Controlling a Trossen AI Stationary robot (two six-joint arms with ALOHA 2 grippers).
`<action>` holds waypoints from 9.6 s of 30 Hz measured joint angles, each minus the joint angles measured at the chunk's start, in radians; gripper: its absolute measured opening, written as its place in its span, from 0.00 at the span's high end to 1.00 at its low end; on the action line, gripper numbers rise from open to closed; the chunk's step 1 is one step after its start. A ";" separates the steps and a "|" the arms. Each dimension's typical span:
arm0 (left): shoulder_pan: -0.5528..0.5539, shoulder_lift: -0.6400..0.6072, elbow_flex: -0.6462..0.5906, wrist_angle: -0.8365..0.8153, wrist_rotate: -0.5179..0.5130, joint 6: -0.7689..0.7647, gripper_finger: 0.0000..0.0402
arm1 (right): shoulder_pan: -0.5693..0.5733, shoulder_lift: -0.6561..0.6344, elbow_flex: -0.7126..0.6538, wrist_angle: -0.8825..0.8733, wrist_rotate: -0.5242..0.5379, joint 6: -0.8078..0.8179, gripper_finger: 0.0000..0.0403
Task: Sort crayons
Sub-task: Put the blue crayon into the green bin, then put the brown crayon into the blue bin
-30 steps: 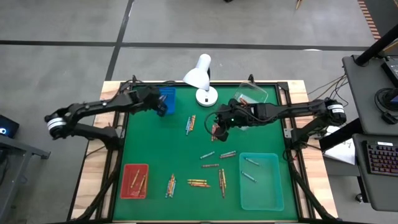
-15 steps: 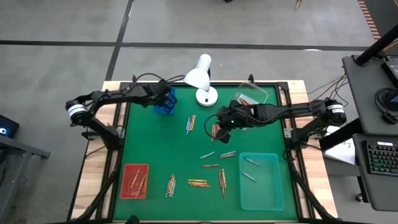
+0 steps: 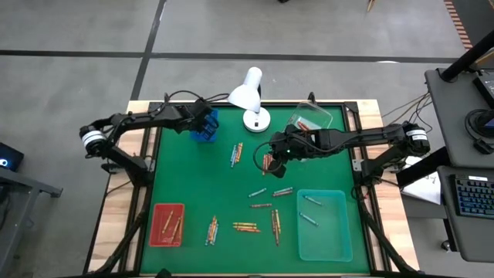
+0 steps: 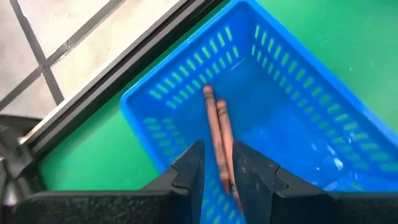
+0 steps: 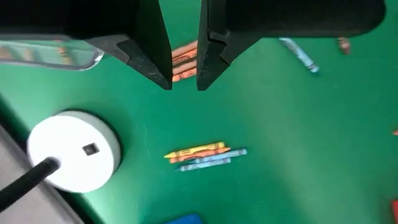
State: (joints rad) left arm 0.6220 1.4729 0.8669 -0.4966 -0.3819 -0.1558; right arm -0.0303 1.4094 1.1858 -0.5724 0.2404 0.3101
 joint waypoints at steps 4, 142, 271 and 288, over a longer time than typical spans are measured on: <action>-0.025 -0.105 -0.005 -0.082 -0.001 -0.030 0.85 | 0.000 0.000 0.000 0.000 -0.092 0.094 0.84; -0.998 -0.543 -0.179 0.392 -0.370 -0.018 0.87 | 0.573 0.245 0.318 -0.658 -0.357 0.315 0.97; -0.999 0.008 -0.177 0.967 -0.124 0.033 0.87 | 0.588 -0.112 -0.168 0.182 0.311 0.070 0.71; -1.011 0.338 -0.177 1.349 -0.098 0.017 0.64 | 0.588 -0.111 -0.181 0.311 0.312 0.006 0.71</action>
State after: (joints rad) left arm -0.3885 1.8110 0.6899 0.8527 -0.4798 -0.1393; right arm 0.5579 1.2984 1.0046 -0.2618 0.5522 0.3159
